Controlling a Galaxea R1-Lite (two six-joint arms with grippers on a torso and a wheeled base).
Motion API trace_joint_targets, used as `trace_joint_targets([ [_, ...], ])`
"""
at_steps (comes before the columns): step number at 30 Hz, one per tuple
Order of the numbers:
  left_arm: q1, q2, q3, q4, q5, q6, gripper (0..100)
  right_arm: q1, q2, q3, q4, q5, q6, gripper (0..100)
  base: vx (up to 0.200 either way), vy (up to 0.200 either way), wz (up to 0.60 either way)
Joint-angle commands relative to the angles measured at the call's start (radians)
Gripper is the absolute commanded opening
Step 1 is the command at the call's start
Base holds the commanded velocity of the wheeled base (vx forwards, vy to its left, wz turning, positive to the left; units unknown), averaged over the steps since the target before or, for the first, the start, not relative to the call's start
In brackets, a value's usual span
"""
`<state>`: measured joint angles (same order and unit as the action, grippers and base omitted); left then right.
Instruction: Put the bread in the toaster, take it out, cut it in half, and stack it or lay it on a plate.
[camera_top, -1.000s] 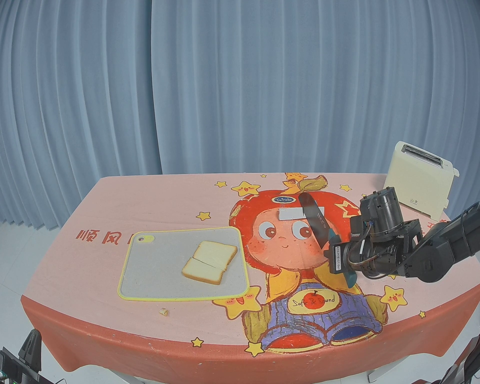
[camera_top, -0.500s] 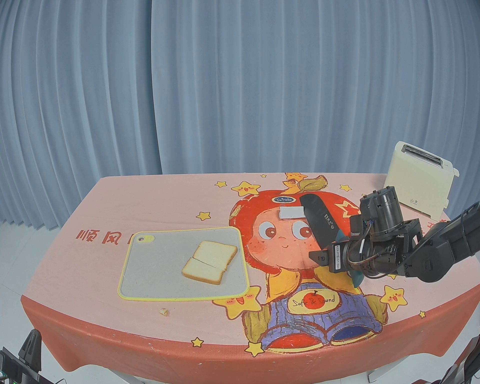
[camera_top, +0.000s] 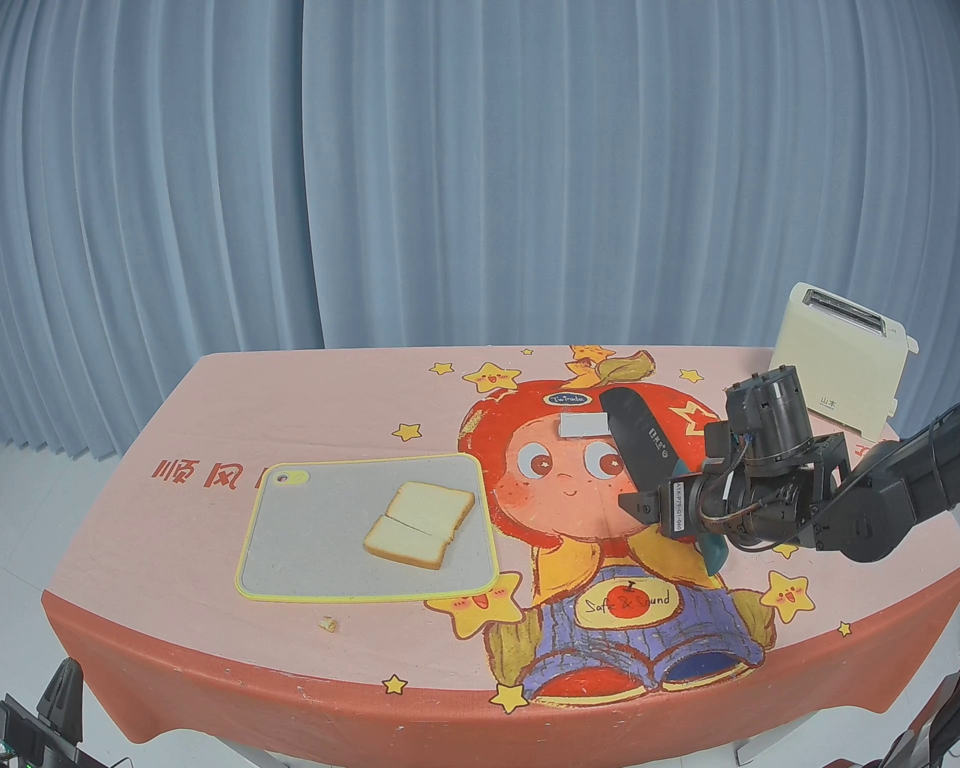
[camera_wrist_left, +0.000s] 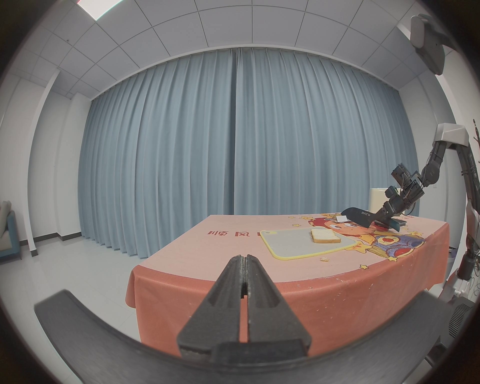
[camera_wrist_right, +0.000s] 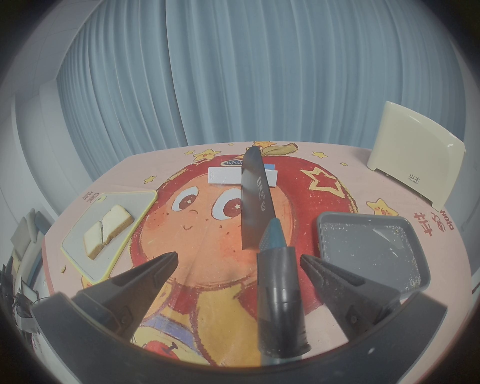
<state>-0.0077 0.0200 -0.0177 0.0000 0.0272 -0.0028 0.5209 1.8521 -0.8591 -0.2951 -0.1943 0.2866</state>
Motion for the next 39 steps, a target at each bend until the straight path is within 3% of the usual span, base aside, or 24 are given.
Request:
trace_joint_targets([
  [1, 0.0, 0.001, 0.018, 0.0, 0.0, 0.0, 0, 0.002, -0.025, 0.002, 0.002, -0.002, -0.001, 100, 0.0, 0.0, 0.0],
  [13, 0.0, 0.001, 0.018, 0.0, 0.0, 0.0, 0, 0.005, -0.105, 0.003, 0.005, -0.005, -0.015, 100, 0.0, 0.0, 0.0],
  [25, 0.0, 0.001, 0.018, 0.0, 0.0, 0.0, 0, 0.068, -0.194, 0.029, 0.013, -0.007, -0.02, 100, 0.0, 0.0, 0.0],
  [34, 0.0, 0.001, 0.018, 0.0, 0.0, 0.0, 0, 0.159, -0.266, 0.063, -0.001, -0.007, -0.017, 100, 0.0, 0.0, 0.0],
  [39, 0.0, 0.001, 0.018, 0.0, 0.0, 0.0, 0, 0.165, -0.269, 0.068, -0.004, -0.007, -0.017, 100, 0.0, 0.0, 0.0],
])
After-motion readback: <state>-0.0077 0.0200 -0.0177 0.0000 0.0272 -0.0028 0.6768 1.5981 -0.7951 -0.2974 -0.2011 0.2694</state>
